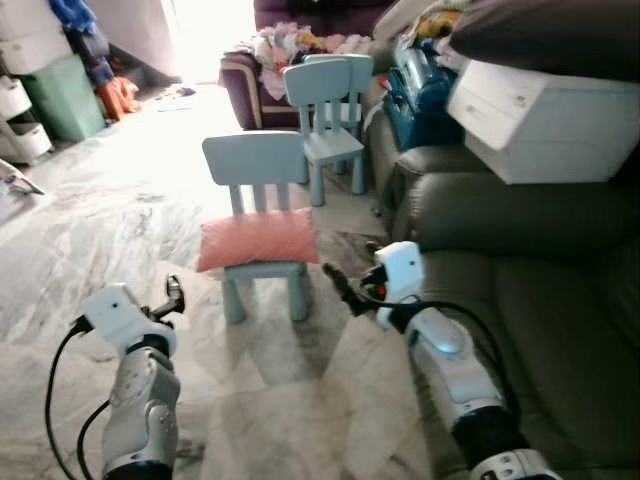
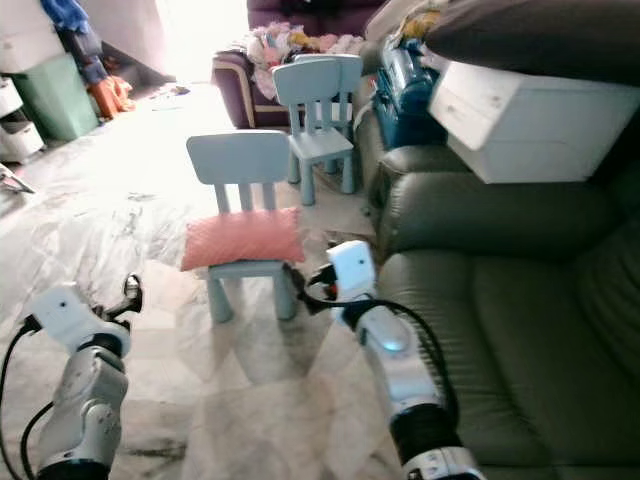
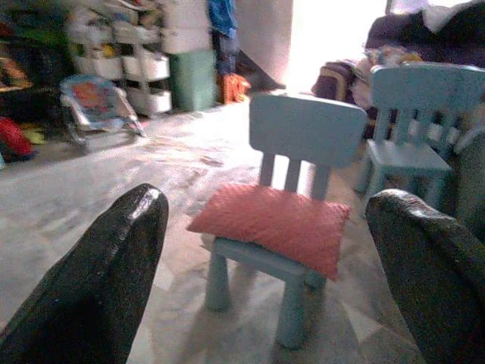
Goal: Move the pillow to the sofa
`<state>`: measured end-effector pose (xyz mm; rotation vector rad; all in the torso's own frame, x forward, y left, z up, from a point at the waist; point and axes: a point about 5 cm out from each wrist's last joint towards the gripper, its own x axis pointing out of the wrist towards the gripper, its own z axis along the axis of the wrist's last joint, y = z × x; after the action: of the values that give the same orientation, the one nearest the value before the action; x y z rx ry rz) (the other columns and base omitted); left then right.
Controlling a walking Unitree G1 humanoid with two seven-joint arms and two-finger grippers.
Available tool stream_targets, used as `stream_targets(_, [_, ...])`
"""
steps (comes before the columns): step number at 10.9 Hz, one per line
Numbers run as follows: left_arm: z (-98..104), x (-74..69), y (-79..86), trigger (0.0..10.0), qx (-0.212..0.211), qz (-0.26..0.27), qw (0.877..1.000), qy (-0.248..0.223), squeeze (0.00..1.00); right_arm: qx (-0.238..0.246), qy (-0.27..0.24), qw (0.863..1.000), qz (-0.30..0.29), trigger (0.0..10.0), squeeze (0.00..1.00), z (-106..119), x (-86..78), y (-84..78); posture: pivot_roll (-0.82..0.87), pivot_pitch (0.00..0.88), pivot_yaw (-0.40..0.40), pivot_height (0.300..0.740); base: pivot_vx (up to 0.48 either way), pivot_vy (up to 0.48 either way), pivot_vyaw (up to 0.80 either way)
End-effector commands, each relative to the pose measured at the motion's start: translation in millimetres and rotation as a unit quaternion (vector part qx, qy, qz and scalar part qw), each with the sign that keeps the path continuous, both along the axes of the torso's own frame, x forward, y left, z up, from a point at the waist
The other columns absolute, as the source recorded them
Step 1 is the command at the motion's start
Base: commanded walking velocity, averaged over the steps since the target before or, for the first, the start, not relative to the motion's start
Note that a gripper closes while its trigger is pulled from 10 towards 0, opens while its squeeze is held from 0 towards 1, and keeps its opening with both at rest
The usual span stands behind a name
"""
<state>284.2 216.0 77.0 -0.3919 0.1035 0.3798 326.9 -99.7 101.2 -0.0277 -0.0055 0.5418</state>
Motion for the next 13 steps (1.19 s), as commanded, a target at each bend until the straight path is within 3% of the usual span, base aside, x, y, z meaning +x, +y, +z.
stream_targets(1, [3.2, 1.4, 3.9, 10.0, 0.002, 0.002, 1.000, -0.002, 0.00, 0.008, -0.002, 1.000, 0.006, 10.0, 0.00, 3.3, 0.9, 7.5, -0.20, 0.000, 0.065, 0.740, 0.000, 0.480, 0.00])
stream_targets(7, [3.2, 3.4, 4.4, 10.0, 0.008, -0.004, 1.000, 0.004, 0.00, 0.008, -0.003, 1.000, 0.000, 10.0, 0.00, 4.1, 2.6, 5.9, -0.20, 0.000, 0.066, 0.740, 0.000, 0.480, 0.00])
stream_targets(13, [8.0, 3.1, 5.0, 10.0, 0.030, -0.012, 0.999, -0.015, 0.00, 0.011, -0.004, 1.000, 0.002, 10.0, 0.00, 3.8, 2.0, 7.8, -0.20, 0.000, 0.072, 0.740, 0.000, 0.000, 0.00])
